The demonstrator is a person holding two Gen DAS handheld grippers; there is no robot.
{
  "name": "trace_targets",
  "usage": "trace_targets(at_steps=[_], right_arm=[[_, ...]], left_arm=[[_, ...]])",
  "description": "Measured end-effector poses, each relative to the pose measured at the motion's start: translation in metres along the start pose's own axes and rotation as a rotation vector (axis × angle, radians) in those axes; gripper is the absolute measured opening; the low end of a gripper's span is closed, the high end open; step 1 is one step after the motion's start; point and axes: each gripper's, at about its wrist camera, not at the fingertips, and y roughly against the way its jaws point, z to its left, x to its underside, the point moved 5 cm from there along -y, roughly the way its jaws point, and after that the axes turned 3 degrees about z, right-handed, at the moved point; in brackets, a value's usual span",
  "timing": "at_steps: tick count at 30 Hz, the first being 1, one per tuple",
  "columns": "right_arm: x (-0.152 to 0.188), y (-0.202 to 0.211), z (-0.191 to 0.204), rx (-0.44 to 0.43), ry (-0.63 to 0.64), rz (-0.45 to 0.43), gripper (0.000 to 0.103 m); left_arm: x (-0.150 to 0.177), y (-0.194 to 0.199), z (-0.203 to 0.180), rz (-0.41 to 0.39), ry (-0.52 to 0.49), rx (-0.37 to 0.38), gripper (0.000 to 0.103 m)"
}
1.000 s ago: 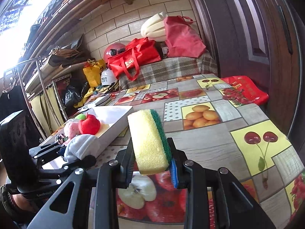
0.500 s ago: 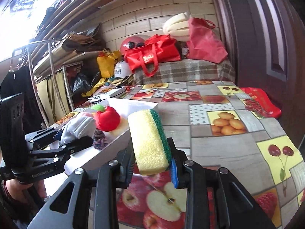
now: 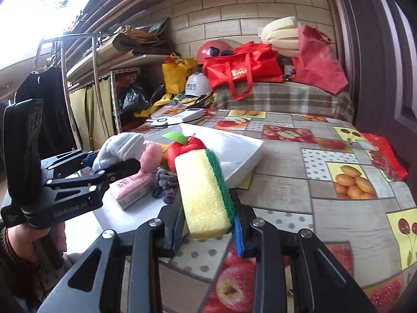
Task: Organize soft objects
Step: 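Carry the white glove and sponge over the white tray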
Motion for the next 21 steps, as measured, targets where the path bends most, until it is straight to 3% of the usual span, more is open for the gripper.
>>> trace_targets(at_steps=[11, 21], right_arm=[[-0.006, -0.024, 0.042, -0.056, 0.107, 0.021, 0.030], [-0.006, -0.031, 0.048, -0.065, 0.109, 0.038, 0.030]], left_arm=[[0.002, -0.006, 0.022, 0.029, 0.056, -0.003, 0.044], [0.003, -0.009, 0.024, 0.040, 0.056, -0.011, 0.044]])
